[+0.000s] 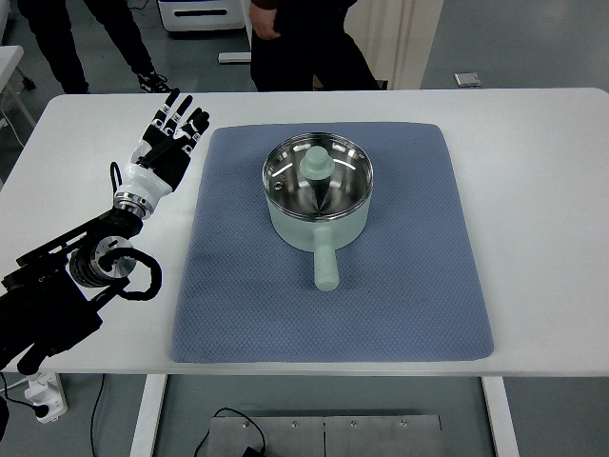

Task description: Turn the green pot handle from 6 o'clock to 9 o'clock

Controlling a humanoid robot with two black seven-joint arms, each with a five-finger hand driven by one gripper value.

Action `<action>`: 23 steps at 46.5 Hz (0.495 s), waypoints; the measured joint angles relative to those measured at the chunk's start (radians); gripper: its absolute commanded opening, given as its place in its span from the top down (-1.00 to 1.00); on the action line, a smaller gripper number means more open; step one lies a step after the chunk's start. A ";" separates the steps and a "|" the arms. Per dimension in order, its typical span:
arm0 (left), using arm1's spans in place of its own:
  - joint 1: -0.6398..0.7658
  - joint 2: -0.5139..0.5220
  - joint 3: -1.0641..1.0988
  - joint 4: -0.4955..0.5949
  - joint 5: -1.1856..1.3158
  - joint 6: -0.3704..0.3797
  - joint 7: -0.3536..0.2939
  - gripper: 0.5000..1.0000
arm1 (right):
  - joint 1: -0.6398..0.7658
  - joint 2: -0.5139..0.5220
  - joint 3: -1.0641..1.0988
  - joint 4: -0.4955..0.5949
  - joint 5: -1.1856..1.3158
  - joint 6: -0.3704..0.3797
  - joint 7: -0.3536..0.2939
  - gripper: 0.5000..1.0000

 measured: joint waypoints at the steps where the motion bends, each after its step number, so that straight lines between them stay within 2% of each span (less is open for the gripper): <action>1: 0.000 0.000 0.000 0.000 0.000 0.000 0.000 -1.00 | 0.000 0.000 0.000 0.000 0.000 0.000 0.000 -1.00; 23: -0.002 0.002 -0.001 0.000 0.001 -0.004 -0.006 -1.00 | 0.000 0.000 0.000 0.000 0.000 0.000 0.000 -1.00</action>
